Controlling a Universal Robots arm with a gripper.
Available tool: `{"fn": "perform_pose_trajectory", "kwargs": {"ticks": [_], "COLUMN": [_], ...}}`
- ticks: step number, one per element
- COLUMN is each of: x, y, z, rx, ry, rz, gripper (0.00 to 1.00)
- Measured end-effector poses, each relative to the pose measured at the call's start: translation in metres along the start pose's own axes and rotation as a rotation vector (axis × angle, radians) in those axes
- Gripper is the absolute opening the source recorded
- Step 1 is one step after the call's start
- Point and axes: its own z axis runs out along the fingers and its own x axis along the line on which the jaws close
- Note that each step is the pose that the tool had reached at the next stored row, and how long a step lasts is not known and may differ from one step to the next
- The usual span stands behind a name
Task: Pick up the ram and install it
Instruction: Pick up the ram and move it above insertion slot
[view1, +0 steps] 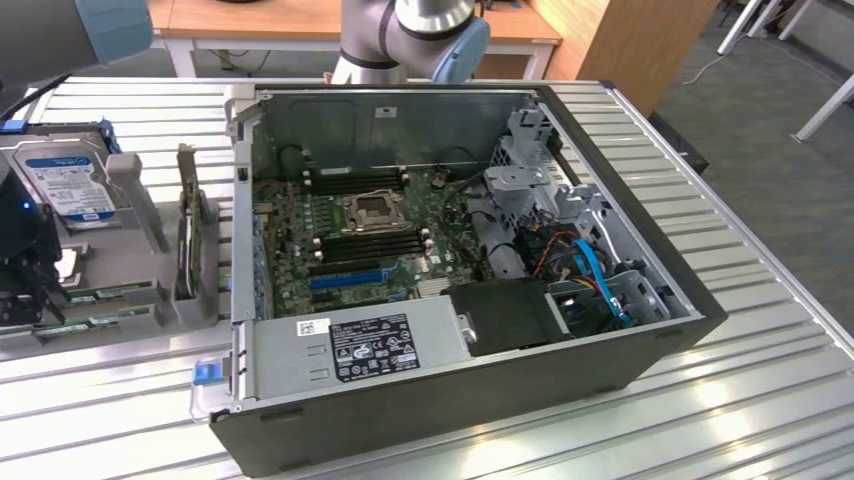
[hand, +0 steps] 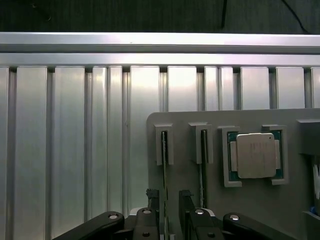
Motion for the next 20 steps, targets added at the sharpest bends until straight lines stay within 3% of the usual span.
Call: {"fn": "perform_pose_trajectory", "kwargs": {"ticks": [12, 20], "x": [0.0, 0.0], "y": [-0.0005, -0.0006], "z": [0.0112, 0.0116], "rx": [-0.0001, -0.0004], "ry": [0.0, 0.0008], "rz": [0.0, -0.017], "gripper": [0.3, 0.3]}}
